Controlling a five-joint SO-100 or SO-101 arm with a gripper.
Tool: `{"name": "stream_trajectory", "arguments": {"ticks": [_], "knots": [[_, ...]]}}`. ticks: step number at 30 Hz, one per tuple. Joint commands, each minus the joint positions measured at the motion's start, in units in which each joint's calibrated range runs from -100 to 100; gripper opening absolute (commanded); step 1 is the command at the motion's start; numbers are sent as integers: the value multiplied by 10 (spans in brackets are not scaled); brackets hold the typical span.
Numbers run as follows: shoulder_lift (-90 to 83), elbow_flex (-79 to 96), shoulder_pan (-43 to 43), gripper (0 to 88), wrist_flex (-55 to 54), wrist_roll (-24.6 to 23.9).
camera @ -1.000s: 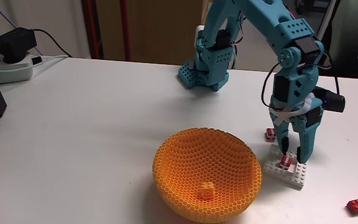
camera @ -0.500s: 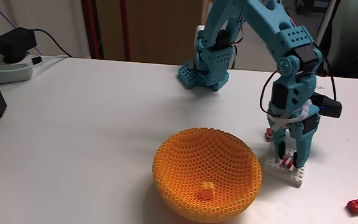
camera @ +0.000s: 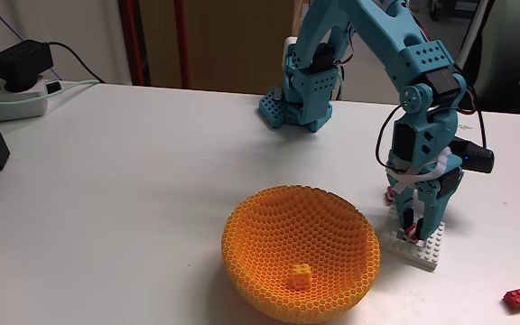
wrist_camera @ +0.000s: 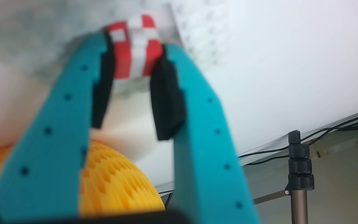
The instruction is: Pick only small cubed objects and place them into the bowl
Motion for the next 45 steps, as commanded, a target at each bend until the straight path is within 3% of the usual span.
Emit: {"name": "stream_trajectory", "arguments": {"ticks": [1,13,21,27,33,38,41,45], "knots": [[-33,-12,7,55,15,1],[-192,-47,18,55,96,3],[-273,-91,146,66,96,14],[-264,-37,296,84,19,35],[-224,23,352,273,-10,31],[-283,23,315,302,69,20],[-379,50,215,275,159,9],[-459,139,86,243,202,-4]]}}
